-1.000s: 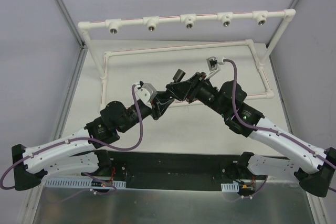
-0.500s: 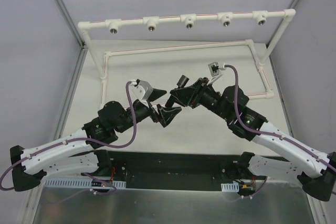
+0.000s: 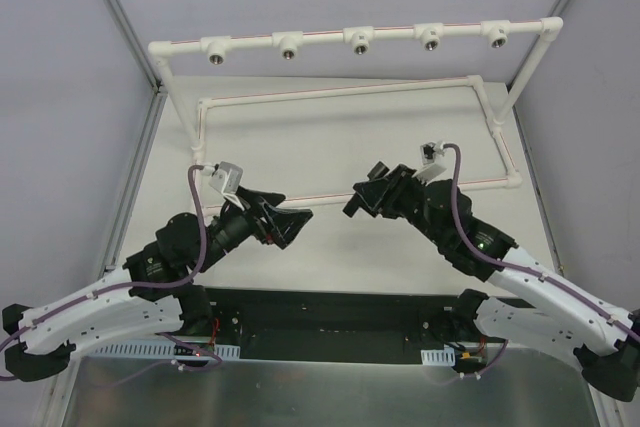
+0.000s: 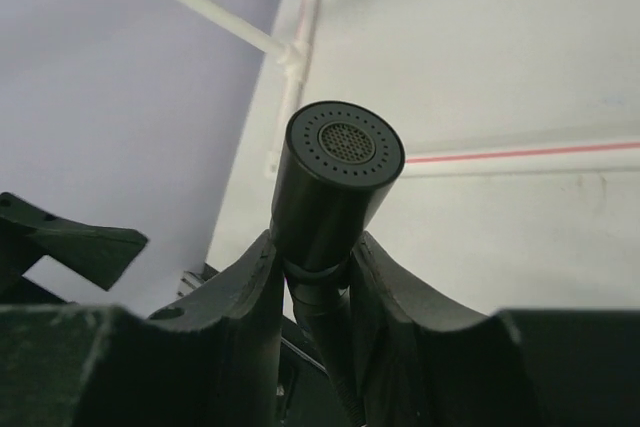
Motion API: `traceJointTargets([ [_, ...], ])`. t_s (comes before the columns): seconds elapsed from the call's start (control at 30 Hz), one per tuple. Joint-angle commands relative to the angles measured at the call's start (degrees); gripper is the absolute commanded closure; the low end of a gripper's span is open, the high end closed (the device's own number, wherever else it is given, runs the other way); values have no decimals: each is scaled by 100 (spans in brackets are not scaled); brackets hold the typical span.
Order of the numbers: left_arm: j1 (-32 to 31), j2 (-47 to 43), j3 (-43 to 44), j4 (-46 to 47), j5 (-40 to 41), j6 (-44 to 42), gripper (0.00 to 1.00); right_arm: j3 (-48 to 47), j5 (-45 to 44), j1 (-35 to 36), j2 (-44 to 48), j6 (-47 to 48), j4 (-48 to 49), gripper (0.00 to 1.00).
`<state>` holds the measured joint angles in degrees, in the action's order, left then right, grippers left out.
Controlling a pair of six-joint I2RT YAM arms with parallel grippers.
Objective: Install the water faucets
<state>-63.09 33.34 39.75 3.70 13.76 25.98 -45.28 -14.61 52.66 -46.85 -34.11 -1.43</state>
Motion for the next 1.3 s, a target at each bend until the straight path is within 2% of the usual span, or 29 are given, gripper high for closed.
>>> traceJointTargets([
  [0.0,-72,-582,-458,-572,759,1075,1,431,555,-265,1,-588,-68,100],
  [0.23,-72,-1032,-854,-986,584,1111,1,1002,943,-573,-192,-869,-76,100],
  [0.67,-72,31,-995,-1416,663,1832,1,2022,556,-863,-1036,-1660,995,98],
  [1.03,-72,-144,-1443,-1425,1058,1990,1,2330,248,-1030,-1862,-2592,1224,100],
  [1.17,-72,-48,-1426,-1495,980,1990,1,2427,90,-1030,-1994,-2803,1242,100],
  [1.2,-72,-12,-1417,-1504,953,1990,1,2436,81,-1030,-2021,-2820,1242,97],
  [1.27,-72,49,-1408,-1504,918,2016,1,2436,116,-1039,-2100,-2838,1233,79],
])
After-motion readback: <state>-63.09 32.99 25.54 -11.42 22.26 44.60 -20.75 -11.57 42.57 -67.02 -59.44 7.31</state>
